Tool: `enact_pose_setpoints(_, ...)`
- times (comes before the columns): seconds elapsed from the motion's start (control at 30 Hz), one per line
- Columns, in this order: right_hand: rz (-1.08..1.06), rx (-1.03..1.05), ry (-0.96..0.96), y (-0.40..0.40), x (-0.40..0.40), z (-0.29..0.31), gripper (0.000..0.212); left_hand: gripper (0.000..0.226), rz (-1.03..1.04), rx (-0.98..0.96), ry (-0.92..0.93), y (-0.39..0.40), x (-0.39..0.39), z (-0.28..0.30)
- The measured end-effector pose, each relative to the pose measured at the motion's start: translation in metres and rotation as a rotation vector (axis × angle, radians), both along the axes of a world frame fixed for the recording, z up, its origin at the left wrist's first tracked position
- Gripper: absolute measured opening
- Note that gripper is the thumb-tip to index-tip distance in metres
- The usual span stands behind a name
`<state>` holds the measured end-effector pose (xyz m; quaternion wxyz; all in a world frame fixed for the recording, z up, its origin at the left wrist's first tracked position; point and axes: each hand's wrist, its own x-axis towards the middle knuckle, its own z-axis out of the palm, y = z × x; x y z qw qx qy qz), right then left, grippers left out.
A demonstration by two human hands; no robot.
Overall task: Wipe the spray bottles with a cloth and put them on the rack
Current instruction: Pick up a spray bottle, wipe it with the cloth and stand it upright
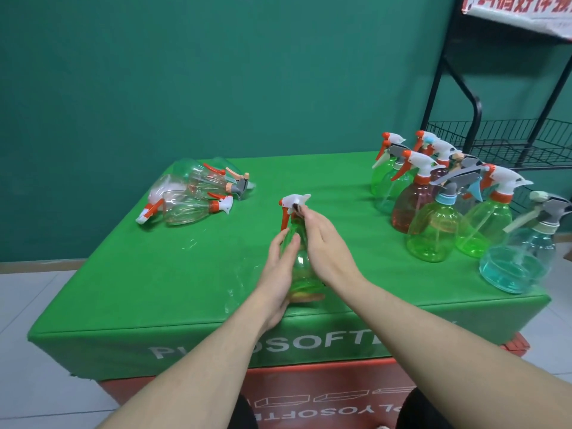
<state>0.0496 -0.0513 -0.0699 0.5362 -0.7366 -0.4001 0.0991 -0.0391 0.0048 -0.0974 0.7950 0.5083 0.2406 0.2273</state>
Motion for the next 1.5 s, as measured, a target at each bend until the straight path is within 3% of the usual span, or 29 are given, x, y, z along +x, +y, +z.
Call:
enact_pose_setpoints(0.1,0.027,-0.03,-0.108,-0.005,-0.001,-0.015,0.048,0.033,0.067,0.04,0.072,0.007,0.007,-0.009)
enact_pose_setpoints(0.27,0.021,-0.021,-0.197,-0.007,0.0,-0.03,0.043,0.065,0.041,0.036,0.027,0.017,0.012,-0.025)
enact_pose_setpoints(0.47,0.02,-0.079,-0.106,0.012,0.015,-0.02,0.048,0.041,0.012,-0.074,-0.02,0.017,0.01,-0.025)
enact_pose_setpoints(0.57,0.012,-0.08,-0.1,0.016,0.014,-0.02,0.047,0.041,-0.011,-0.095,-0.032,0.018,0.01,-0.028)
enact_pose_setpoints(0.7,0.012,-0.03,-0.182,0.006,0.004,-0.028,0.039,0.05,0.04,-0.016,0.002,0.018,0.013,-0.034)
enact_pose_setpoints(0.87,0.028,-0.01,-0.357,-0.005,-0.005,-0.041,0.04,0.041,0.06,0.029,0.033,0.021,0.014,-0.038)
enact_pose_setpoints(1.0,0.07,0.022,-0.432,-0.019,-0.009,-0.052,0.039,0.061,0.056,-0.036,0.038,0.02,0.012,-0.033)
enact_pose_setpoints(1.17,0.147,-0.044,-0.55,-0.034,-0.021,-0.075,0.044,0.07,0.06,-0.172,-0.042,0.025,0.007,-0.036)
enact_pose_setpoints(1.33,0.141,-0.023,-0.633,-0.042,-0.026,-0.09,0.043,0.117,0.058,-0.291,-0.056,0.029,0.008,-0.044)
enact_pose_setpoints(1.5,0.087,-0.013,-0.681,-0.047,-0.029,-0.092,0.038,0.115,0.06,-0.347,-0.132,0.032,0.013,-0.05)
